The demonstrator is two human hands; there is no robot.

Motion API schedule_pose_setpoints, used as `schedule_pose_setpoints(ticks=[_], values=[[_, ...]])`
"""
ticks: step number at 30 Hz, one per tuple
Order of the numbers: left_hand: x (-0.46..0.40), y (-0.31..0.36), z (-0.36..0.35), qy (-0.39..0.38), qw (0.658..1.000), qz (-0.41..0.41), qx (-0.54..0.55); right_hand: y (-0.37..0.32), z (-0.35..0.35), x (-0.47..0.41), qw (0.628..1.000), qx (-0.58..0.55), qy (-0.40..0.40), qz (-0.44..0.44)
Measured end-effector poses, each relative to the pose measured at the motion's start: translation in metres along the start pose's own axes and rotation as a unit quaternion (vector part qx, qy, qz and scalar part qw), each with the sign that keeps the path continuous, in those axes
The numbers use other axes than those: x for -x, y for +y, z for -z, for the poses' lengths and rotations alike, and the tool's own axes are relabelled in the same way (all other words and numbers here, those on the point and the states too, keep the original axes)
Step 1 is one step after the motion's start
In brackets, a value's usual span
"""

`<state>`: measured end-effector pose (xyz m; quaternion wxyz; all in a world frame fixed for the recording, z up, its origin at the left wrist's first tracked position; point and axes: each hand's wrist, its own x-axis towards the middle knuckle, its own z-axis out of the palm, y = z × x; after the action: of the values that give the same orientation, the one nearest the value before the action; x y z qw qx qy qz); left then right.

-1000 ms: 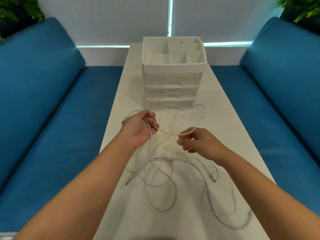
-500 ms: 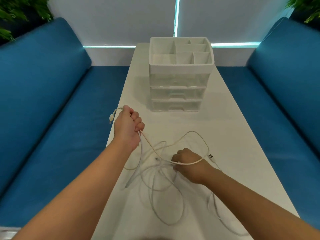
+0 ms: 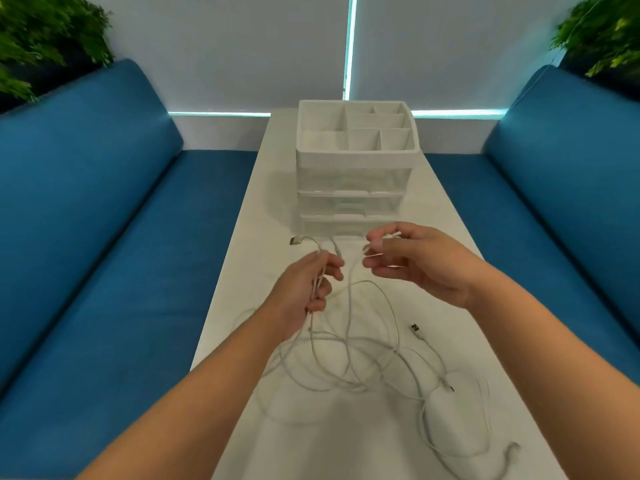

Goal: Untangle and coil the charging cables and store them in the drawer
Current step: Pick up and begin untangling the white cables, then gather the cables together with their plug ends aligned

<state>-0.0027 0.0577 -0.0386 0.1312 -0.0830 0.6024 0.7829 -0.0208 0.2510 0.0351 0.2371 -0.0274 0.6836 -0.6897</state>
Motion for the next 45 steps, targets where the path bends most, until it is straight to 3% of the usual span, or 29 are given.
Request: schedule_pose_setpoints(ticks=[5, 13, 22, 29, 33, 35, 38, 40, 43, 45], values=[[0.018, -0.013, -0.004, -0.052, 0.996, -0.021, -0.074, 0.017, -0.024, -0.013, 0.993, -0.109, 0.053, -0.014], [0.021, 0.000, -0.002, -0.081, 0.997, -0.001, -0.019, 0.012, -0.026, -0.017, 0.996, -0.041, 0.082, 0.018], [0.026, 0.002, -0.015, -0.086, 0.995, 0.009, -0.049, 0.017, -0.035, -0.023, 0.975, 0.152, 0.132, 0.096], [0.032, -0.014, -0.025, -0.072, 0.996, -0.024, -0.043, 0.020, -0.032, -0.016, 0.990, 0.065, 0.098, 0.082], [0.034, -0.021, -0.030, -0.050, 0.990, -0.053, -0.124, 0.029, -0.025, -0.006, 0.990, 0.076, 0.095, 0.071], [0.034, -0.028, -0.027, -0.042, 0.992, -0.050, -0.111, 0.041, -0.014, -0.001, 0.986, 0.098, 0.117, 0.059], [0.035, -0.036, -0.023, -0.037, 0.995, -0.028, -0.093, 0.069, 0.013, 0.006, 0.950, 0.225, 0.210, 0.048], [0.035, -0.043, -0.023, -0.032, 0.995, -0.014, -0.095, 0.098, 0.032, 0.009, 0.912, 0.324, 0.251, -0.005], [0.038, -0.053, -0.025, -0.037, 0.993, -0.008, -0.113, 0.148, 0.048, 0.014, 0.860, 0.432, 0.241, -0.127], [0.040, -0.059, -0.026, -0.041, 0.993, 0.000, -0.109, 0.172, 0.051, 0.017, 0.837, 0.467, 0.237, -0.157]])
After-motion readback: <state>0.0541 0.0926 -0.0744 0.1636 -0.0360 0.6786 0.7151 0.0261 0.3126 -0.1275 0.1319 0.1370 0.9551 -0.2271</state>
